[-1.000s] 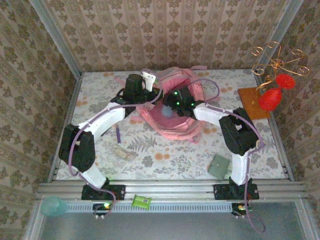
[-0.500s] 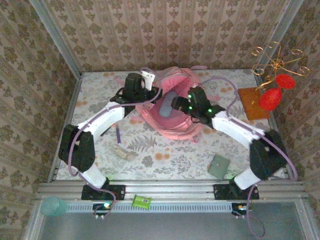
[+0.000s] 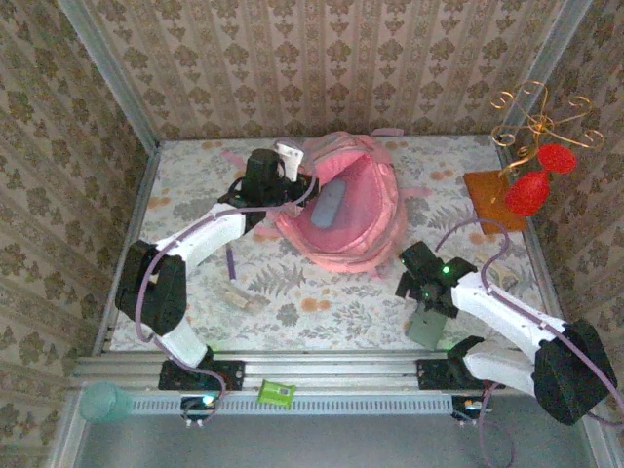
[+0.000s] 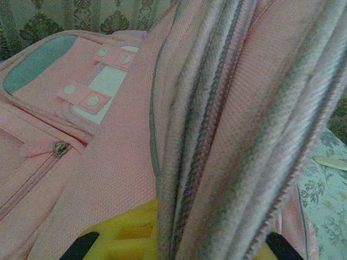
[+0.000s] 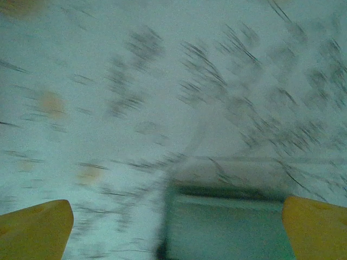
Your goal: Pack books, pencil case, and school supplies into a backpack
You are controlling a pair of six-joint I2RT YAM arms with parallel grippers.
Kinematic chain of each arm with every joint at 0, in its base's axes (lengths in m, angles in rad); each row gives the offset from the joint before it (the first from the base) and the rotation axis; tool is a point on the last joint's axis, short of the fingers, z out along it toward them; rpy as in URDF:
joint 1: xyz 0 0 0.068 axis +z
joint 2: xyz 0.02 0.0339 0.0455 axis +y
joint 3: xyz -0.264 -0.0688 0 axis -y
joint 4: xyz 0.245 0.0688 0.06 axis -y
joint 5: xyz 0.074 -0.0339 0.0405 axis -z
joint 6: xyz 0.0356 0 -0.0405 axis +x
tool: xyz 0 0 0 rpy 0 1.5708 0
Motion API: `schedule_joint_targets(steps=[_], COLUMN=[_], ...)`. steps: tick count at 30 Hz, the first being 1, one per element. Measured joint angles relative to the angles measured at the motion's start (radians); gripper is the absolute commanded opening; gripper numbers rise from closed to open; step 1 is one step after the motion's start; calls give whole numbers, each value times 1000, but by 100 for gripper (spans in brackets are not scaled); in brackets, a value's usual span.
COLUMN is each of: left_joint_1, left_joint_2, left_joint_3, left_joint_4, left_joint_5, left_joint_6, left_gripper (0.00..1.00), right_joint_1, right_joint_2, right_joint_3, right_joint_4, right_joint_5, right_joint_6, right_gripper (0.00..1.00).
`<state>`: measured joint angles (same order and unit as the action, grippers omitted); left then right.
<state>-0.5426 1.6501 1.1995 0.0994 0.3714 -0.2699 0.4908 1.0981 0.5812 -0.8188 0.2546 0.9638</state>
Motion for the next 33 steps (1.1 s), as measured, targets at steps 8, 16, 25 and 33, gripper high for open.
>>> schedule_joint_targets(steps=[8, 16, 25, 33], left_joint_1=[0, 1, 11, 21], left_joint_2=[13, 22, 22, 22], left_joint_3=[-9, -10, -11, -18], left_joint_4=[24, 34, 43, 55], left_joint_5=[12, 19, 30, 43], left_joint_6=[-19, -27, -50, -57], left_gripper=[0, 0, 0, 0], right_joint_1=[0, -15, -157, -132], right_joint_2=[14, 83, 166, 257], right_joint_3=[-1, 42, 59, 80], right_joint_4=[-64, -68, -76, -36], right_joint_5=[15, -39, -93, -189], right_joint_6=[62, 55, -111, -152], right_gripper=[100, 98, 82, 70])
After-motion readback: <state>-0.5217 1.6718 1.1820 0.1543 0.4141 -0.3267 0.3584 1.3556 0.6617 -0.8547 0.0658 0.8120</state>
